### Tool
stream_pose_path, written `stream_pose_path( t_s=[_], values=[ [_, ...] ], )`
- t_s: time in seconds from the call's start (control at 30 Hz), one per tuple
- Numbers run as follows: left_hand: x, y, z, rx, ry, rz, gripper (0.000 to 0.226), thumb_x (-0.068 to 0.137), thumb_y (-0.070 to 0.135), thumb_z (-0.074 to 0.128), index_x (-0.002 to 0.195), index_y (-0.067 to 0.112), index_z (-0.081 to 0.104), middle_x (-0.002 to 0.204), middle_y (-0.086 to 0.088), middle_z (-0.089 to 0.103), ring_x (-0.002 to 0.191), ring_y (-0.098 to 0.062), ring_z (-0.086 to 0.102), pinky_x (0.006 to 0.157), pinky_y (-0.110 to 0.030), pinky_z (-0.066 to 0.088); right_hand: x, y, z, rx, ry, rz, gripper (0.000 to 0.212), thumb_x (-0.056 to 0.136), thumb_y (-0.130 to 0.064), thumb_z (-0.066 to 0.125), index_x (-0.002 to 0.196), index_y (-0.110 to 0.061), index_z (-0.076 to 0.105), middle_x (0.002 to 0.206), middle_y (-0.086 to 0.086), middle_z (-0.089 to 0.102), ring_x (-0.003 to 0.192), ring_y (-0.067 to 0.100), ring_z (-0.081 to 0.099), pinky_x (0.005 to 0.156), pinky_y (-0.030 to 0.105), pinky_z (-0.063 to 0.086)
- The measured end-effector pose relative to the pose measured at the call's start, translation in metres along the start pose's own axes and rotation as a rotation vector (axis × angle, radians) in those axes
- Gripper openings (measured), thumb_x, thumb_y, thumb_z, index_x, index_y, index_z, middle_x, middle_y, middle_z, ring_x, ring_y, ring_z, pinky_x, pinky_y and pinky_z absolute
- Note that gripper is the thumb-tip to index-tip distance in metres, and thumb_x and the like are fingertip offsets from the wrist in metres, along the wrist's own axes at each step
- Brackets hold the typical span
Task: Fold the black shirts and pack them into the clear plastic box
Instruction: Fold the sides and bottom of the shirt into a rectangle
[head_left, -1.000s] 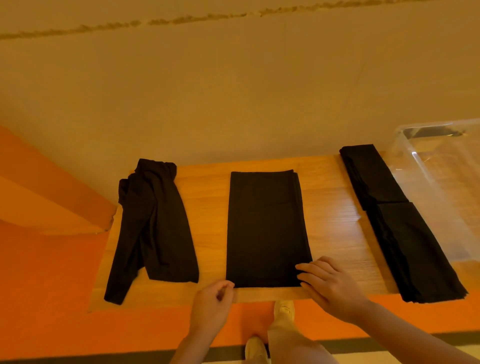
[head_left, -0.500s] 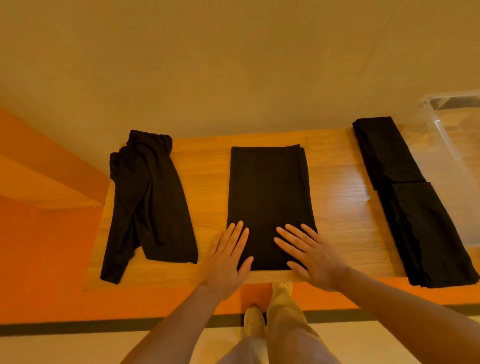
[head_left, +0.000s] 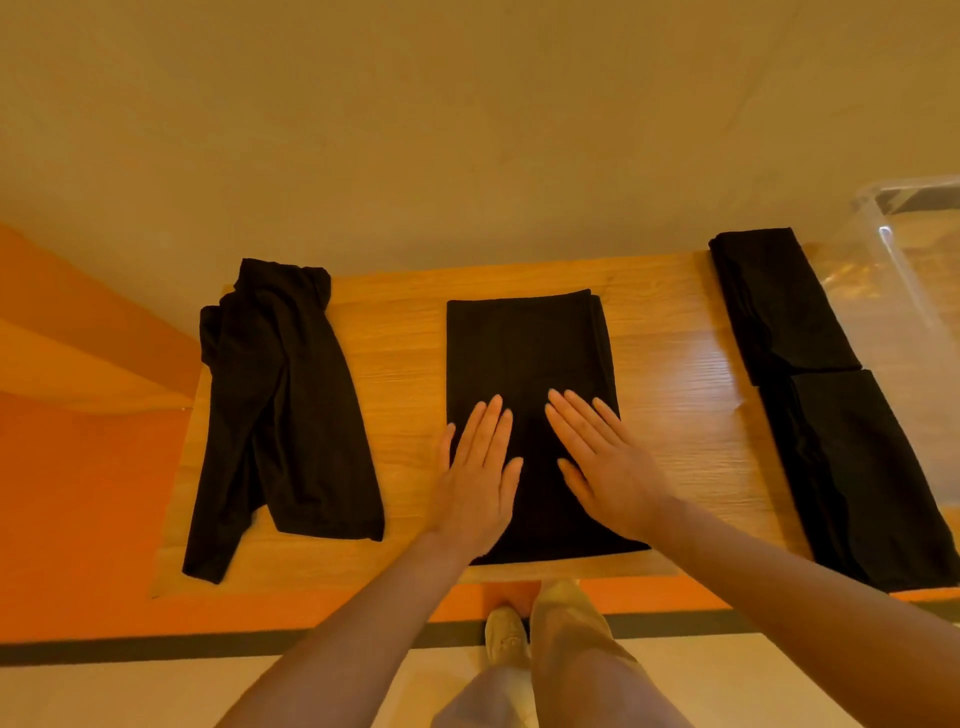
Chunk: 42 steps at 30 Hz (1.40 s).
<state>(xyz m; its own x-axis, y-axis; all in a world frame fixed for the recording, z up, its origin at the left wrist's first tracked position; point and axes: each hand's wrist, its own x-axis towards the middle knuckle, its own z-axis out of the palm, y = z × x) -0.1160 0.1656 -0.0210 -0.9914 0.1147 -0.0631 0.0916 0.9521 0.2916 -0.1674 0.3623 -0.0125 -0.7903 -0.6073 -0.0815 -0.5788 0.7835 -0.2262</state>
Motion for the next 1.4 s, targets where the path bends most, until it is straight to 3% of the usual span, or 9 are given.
stream_pose_path(
  t_s=[0.13,0.2,0.33,0.5,0.77,0.9,1.0,1.2,1.4],
  values=[
    [0.040,0.011,0.011,0.013,-0.035,-0.058,0.057,0.103,0.039,0.010,0.151,0.013,0.023,0.160,-0.004,0.017,0.148,-0.017,0.012,0.118,-0.044,0.021,0.040,-0.017,0.022,0.022,-0.043,0.118,0.056,0.102,-0.039,0.013,0.153,-0.015,0.011,0.161,0.003,0.008,0.148,0.014,-0.002,0.121,0.038,0.005],
    [0.037,0.005,0.018,0.028,-0.042,-0.035,0.059,0.103,0.042,0.008,0.152,0.014,0.020,0.160,-0.003,0.014,0.149,-0.015,0.008,0.119,-0.044,0.017,0.035,-0.008,0.030,-0.008,-0.046,0.144,0.059,0.101,-0.046,0.015,0.153,-0.018,0.008,0.162,0.000,0.005,0.148,0.012,-0.005,0.120,0.038,0.002],
    [0.037,-0.002,0.022,0.046,-0.020,-0.047,0.061,0.101,0.043,0.024,0.153,0.012,0.019,0.161,-0.004,0.012,0.149,-0.016,0.005,0.119,-0.042,0.013,0.032,0.004,0.028,-0.011,-0.027,0.214,0.075,0.097,-0.062,0.017,0.154,-0.015,0.004,0.161,0.001,-0.003,0.148,0.013,-0.007,0.120,0.038,0.002],
    [0.030,-0.018,0.019,0.093,-0.044,-0.107,0.067,0.100,0.048,0.022,0.153,0.009,0.012,0.162,-0.008,0.006,0.149,-0.019,0.000,0.120,-0.043,0.011,0.019,0.028,0.023,-0.043,-0.031,0.349,0.082,0.094,-0.064,0.015,0.154,-0.010,0.000,0.162,0.006,-0.005,0.148,0.017,-0.008,0.121,0.039,0.004],
    [0.024,-0.032,0.005,0.043,-0.045,-0.147,0.067,0.100,0.053,0.012,0.154,0.012,0.006,0.162,-0.004,0.000,0.149,-0.017,-0.005,0.120,-0.046,0.005,0.019,0.028,0.019,-0.027,0.012,0.357,0.076,0.098,-0.055,0.015,0.152,-0.003,0.002,0.161,0.013,-0.006,0.149,0.022,-0.007,0.121,0.039,0.001],
    [0.078,-0.015,-0.010,-0.012,0.065,-0.098,0.060,0.102,0.042,0.016,0.153,0.011,0.014,0.161,-0.005,0.008,0.149,-0.017,0.001,0.120,-0.040,-0.001,0.071,0.021,0.005,0.032,0.128,0.269,0.066,0.101,-0.043,0.024,0.152,-0.004,0.009,0.160,0.012,0.000,0.149,0.022,-0.002,0.121,0.039,0.003],
    [0.135,0.000,-0.006,-0.016,0.016,-0.052,0.055,0.104,0.035,0.016,0.153,0.011,0.014,0.161,-0.005,0.009,0.149,-0.015,0.003,0.121,-0.035,0.003,0.124,0.027,0.003,0.030,0.078,0.195,0.061,0.100,-0.038,0.013,0.152,-0.007,0.013,0.161,0.010,0.004,0.149,0.020,0.001,0.121,0.042,0.007],
    [0.165,-0.032,0.009,0.115,-0.041,-0.081,0.067,0.099,0.052,0.013,0.154,0.015,0.004,0.162,-0.001,0.000,0.149,-0.014,-0.005,0.121,-0.041,-0.001,0.142,0.080,0.013,-0.035,0.059,0.282,0.076,0.096,-0.058,0.011,0.154,-0.010,0.004,0.162,0.007,0.001,0.149,0.019,-0.003,0.121,0.039,0.000],
    [0.162,-0.064,0.002,0.116,-0.029,-0.220,0.075,0.096,0.060,0.014,0.154,0.016,-0.003,0.162,-0.003,-0.005,0.148,-0.018,-0.010,0.121,-0.043,-0.002,0.136,0.103,0.007,-0.043,0.041,0.361,0.079,0.095,-0.061,0.013,0.153,-0.009,-0.002,0.162,0.009,-0.003,0.149,0.020,-0.007,0.121,0.040,0.000]
  ],
)
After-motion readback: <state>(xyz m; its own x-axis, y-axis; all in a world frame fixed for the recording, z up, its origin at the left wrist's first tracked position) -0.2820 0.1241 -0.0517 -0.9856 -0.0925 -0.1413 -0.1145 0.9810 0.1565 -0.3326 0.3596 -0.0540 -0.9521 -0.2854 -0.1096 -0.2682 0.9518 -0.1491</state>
